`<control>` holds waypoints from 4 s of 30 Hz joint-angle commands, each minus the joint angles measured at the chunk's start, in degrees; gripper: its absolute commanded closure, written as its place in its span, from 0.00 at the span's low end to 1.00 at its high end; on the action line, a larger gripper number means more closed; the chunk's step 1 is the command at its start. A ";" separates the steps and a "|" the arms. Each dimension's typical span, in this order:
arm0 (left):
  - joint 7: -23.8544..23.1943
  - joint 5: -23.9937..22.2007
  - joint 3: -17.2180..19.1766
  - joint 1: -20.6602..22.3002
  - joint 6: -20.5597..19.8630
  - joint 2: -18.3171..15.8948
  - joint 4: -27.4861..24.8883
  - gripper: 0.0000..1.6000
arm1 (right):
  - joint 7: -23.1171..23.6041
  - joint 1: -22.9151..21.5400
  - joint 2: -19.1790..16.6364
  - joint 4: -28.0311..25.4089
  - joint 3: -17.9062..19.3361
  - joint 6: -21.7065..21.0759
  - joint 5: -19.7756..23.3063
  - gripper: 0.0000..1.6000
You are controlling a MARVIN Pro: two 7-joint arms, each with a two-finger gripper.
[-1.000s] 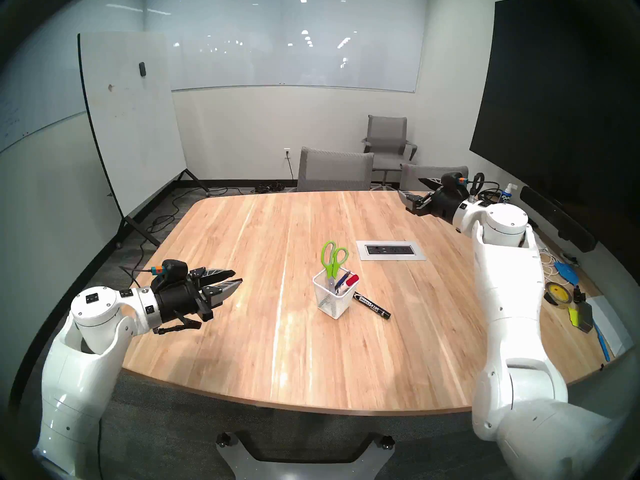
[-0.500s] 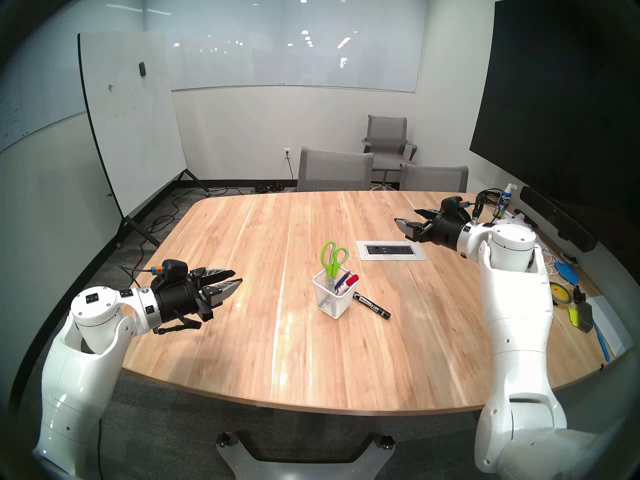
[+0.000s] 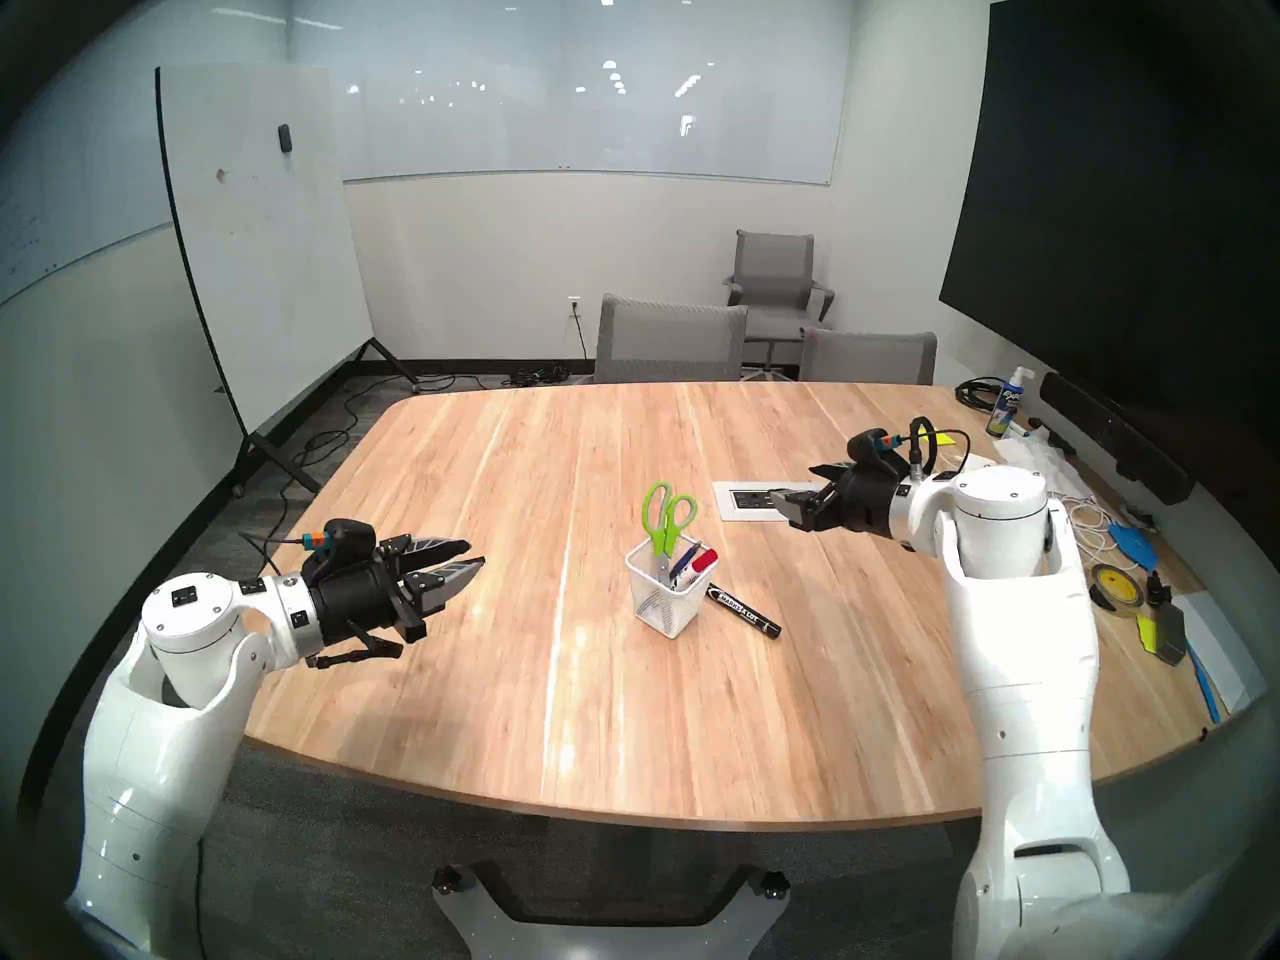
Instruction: Place the pen, the marker, and the scissors into the pen holder
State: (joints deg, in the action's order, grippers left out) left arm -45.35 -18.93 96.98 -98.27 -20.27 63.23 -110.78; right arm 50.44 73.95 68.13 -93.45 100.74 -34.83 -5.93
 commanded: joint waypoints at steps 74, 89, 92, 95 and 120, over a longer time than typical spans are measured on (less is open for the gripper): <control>-0.06 0.09 0.24 0.15 -0.05 -0.08 -1.06 0.42 | 7.98 7.26 -3.01 4.63 -4.41 9.58 -3.38 0.00; -0.08 0.10 0.25 0.16 -0.05 -0.06 -1.06 0.42 | 6.62 4.63 -1.26 7.59 -7.40 10.97 -4.67 0.00; -0.08 0.10 0.24 0.17 -0.04 -0.06 -1.05 0.42 | 5.89 3.72 -0.68 8.51 -8.16 11.06 -5.08 0.00; -0.09 0.10 0.24 0.17 -0.04 -0.05 -1.04 0.42 | 5.42 2.66 -0.27 9.63 -8.78 11.28 -5.37 0.00; -0.11 0.13 0.25 0.18 -0.04 -0.03 -1.02 0.42 | 1.67 -4.39 2.96 17.39 -13.72 12.07 -8.70 0.00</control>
State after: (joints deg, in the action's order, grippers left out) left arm -45.39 -18.78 97.05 -98.26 -20.37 63.33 -110.80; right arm 53.47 73.66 69.81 -77.68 87.88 -22.98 -13.93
